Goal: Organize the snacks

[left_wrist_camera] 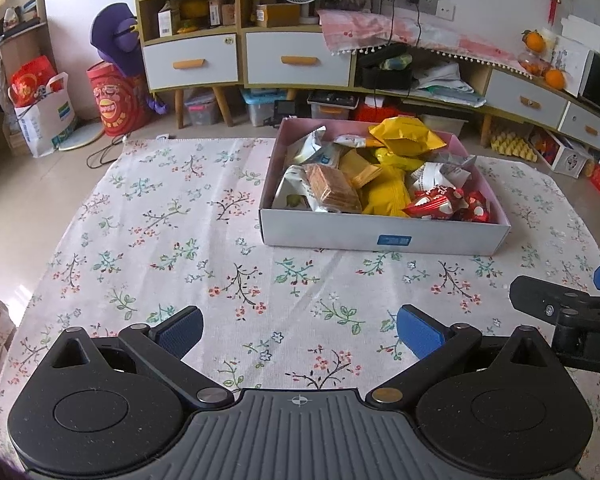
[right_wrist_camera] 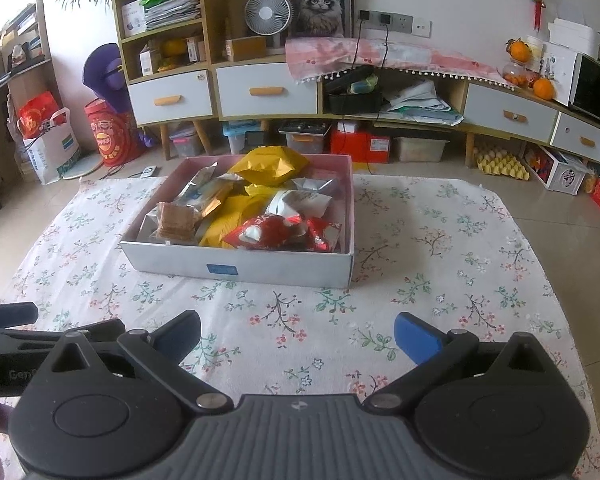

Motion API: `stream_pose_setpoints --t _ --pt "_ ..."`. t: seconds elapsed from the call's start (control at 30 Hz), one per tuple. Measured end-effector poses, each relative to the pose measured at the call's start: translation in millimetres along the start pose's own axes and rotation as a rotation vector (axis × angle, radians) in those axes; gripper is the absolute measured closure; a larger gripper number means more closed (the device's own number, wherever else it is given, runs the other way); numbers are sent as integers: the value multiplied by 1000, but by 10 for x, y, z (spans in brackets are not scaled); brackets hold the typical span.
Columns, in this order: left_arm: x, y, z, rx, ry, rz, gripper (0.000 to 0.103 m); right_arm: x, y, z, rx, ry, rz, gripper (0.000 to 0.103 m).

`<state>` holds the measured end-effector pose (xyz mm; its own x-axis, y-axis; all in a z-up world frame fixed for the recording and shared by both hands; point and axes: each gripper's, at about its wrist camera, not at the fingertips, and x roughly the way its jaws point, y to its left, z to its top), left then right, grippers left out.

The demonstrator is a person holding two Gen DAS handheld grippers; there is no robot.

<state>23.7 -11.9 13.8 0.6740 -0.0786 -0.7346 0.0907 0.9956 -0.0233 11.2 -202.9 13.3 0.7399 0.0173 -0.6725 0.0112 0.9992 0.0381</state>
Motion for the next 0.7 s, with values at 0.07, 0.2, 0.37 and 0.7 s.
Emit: stream_pose_setpoints --t 0.07,0.2,0.37,0.7 --pt "-12 -1 -1 0 -2 0 0 -3 -5 0 2 -1 -1 13" --pt "-30 2 1 -1 -5 -3 0 -9 -9 -1 6 0 -4 13" --pt "-34 4 2 -1 -5 -4 0 -13 0 -2 1 -1 -6 13" --pt "-34 11 5 2 -2 1 0 -13 0 -1 0 0 -7 13"
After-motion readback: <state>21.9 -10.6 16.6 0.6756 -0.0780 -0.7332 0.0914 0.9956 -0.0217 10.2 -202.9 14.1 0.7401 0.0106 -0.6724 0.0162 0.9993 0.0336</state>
